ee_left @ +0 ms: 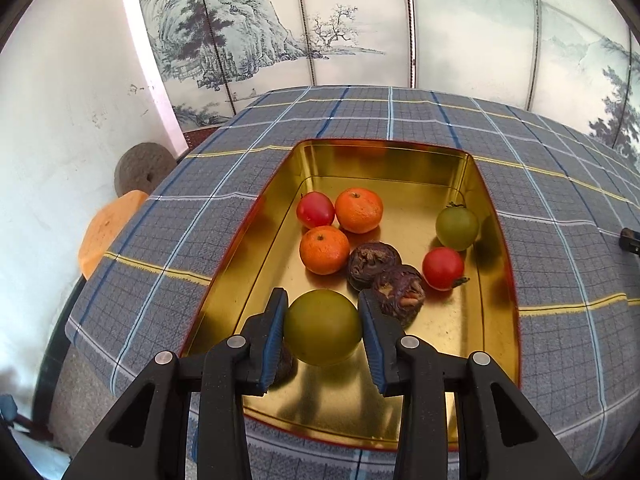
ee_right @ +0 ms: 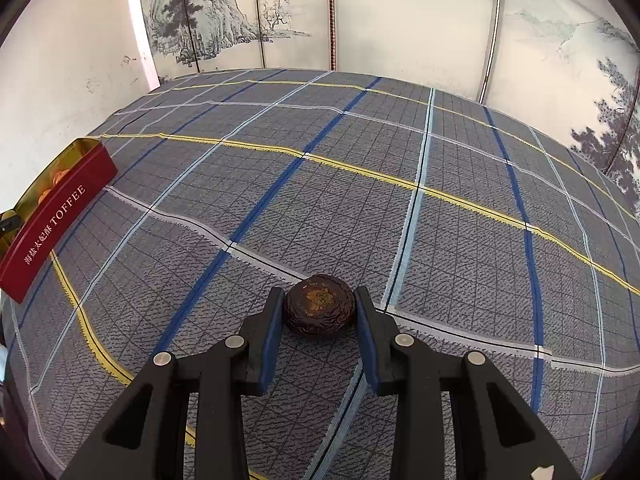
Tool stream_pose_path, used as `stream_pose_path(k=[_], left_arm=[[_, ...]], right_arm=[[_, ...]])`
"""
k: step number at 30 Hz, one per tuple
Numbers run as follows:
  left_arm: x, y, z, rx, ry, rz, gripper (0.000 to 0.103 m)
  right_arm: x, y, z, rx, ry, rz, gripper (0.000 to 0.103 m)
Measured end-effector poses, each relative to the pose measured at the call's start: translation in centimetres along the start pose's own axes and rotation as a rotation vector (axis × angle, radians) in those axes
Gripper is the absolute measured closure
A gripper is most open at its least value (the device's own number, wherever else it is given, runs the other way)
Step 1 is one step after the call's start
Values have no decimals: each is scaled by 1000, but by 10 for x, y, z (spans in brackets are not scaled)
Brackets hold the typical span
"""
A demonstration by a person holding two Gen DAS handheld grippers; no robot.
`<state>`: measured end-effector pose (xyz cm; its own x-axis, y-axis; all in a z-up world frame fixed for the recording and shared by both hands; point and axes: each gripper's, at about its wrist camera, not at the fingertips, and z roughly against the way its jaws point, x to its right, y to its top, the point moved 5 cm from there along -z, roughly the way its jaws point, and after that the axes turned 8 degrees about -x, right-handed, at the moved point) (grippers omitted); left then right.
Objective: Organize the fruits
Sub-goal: 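Carry the yellow fruit into the tin with the left gripper while the right gripper grasps a brown tea cake, then carry the brown tea cake into the tin and release it with the right gripper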
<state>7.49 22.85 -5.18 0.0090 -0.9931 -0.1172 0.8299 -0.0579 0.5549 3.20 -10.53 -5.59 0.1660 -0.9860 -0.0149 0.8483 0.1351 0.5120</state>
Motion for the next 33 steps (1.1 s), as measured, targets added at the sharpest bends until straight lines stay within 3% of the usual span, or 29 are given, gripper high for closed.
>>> stream_pose_path(k=[5,9,15,25,33], left_arm=[[0,5,-5,5,29,-2,60],[-3,9,1,44,62,5,34],[-7,10,7,47,82,23,21],[-16,-5,34,60,108,72,19],[-20,-19,55,94,73,113,19]], right_arm=[[0,0,0,0,-1,0,71],[0,0,0,0,-2,1,71],[-1,0,0,0,5,3,71],[-25,4,11,32,56,23,71],[-128,29,52,116,239,158,71]])
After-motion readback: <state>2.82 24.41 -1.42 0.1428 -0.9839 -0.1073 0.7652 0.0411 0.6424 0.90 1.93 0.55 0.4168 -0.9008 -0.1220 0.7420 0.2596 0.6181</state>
